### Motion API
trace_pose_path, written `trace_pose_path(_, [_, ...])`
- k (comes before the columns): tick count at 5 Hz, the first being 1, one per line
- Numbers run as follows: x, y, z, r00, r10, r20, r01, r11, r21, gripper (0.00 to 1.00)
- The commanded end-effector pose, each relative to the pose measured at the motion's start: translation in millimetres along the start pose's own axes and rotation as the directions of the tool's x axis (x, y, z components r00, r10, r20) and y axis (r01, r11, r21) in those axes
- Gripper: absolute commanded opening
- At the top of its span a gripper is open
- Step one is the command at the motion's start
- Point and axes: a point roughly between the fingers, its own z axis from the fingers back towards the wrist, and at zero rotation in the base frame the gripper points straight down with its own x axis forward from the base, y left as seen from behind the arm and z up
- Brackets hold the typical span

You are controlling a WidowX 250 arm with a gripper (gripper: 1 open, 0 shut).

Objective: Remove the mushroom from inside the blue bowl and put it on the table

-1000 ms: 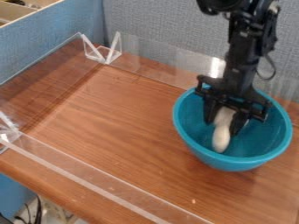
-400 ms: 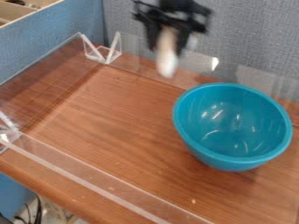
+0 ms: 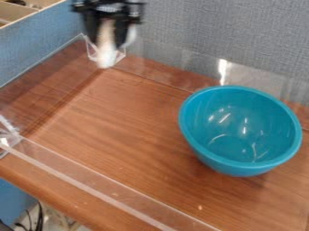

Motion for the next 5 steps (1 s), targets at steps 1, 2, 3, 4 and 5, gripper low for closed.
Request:
trace_pose_path(1, [-13.1,7.8,-3.8,0.999,-0.014,0.031,0.013,0.999,0.036,0.0])
trace_pose_path(2, [-10.9,3.2,-42.3,1.0,-0.021,-0.012,0.022,0.998,0.056,0.0])
trace_pose_path(3, [-4.9,-7.6,-59.5,0.999,-0.036,-0.024,0.037,0.998,0.054,0.0])
trace_pose_path(4, [0.5,-9.0,-79.8,0.999,-0.028,-0.037,0.03,0.998,0.057,0.0])
trace_pose_path(5, [4.2,-8.7,-93.8,0.999,-0.016,-0.04,0.018,0.998,0.056,0.0])
